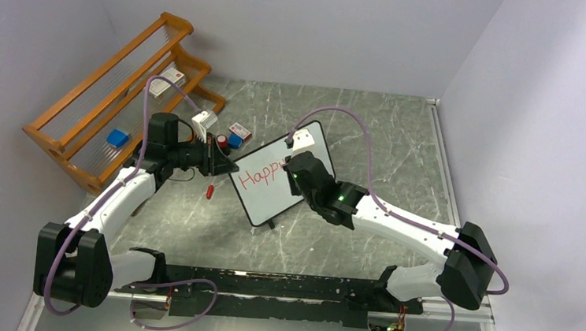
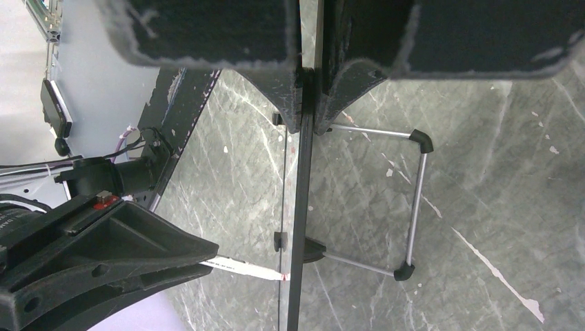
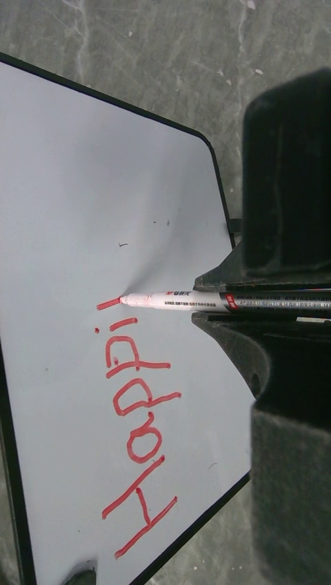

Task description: Write a sentence on the whiteboard

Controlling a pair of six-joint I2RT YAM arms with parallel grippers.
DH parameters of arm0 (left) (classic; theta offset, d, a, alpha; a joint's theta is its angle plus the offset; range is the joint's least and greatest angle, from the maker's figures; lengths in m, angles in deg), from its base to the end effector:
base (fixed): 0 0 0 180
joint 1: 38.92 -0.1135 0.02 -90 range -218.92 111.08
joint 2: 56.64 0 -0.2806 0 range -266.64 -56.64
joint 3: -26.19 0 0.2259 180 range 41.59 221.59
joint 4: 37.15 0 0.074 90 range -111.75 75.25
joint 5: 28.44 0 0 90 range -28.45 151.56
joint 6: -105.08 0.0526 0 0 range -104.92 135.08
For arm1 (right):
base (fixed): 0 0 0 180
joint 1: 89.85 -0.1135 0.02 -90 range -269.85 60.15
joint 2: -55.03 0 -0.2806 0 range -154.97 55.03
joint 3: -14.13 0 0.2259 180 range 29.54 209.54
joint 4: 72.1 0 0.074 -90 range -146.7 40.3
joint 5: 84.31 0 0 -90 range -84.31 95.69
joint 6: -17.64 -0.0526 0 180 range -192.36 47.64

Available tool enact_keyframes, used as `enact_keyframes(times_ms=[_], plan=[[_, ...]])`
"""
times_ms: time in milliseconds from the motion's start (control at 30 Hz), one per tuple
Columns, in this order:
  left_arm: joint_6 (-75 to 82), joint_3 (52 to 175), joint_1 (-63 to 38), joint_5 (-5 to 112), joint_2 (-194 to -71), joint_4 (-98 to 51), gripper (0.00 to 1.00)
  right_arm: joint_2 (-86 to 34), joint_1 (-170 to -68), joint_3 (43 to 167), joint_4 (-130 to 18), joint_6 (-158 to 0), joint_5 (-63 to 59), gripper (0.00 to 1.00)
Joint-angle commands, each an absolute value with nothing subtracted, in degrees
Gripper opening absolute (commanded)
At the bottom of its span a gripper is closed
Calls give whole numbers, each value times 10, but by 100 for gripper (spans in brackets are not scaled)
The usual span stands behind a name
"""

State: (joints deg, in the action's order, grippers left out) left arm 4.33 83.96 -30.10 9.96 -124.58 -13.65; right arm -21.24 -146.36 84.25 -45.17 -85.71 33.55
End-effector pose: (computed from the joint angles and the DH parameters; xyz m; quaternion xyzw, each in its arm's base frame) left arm 0.2168 -0.0753 0.2745 0.1920 0.7971 -0.4503 0.3536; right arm 0.1744 0.2191 0.2961 -0.2072 0.8357 0.0913 0.5004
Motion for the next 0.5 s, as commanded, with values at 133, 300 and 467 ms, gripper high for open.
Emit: enact_keyframes(times_ms=[133, 300, 467], plan=[[60, 834, -300, 135, -1259, -104, 5, -204, -1459, 827, -437, -869, 326, 0], [61, 833, -300, 134, -1259, -104, 5, -202, -1459, 824, -442, -872, 328, 0], [61, 833, -300, 135, -1259, -103, 5, -200, -1459, 833, -458, -863, 328, 0]])
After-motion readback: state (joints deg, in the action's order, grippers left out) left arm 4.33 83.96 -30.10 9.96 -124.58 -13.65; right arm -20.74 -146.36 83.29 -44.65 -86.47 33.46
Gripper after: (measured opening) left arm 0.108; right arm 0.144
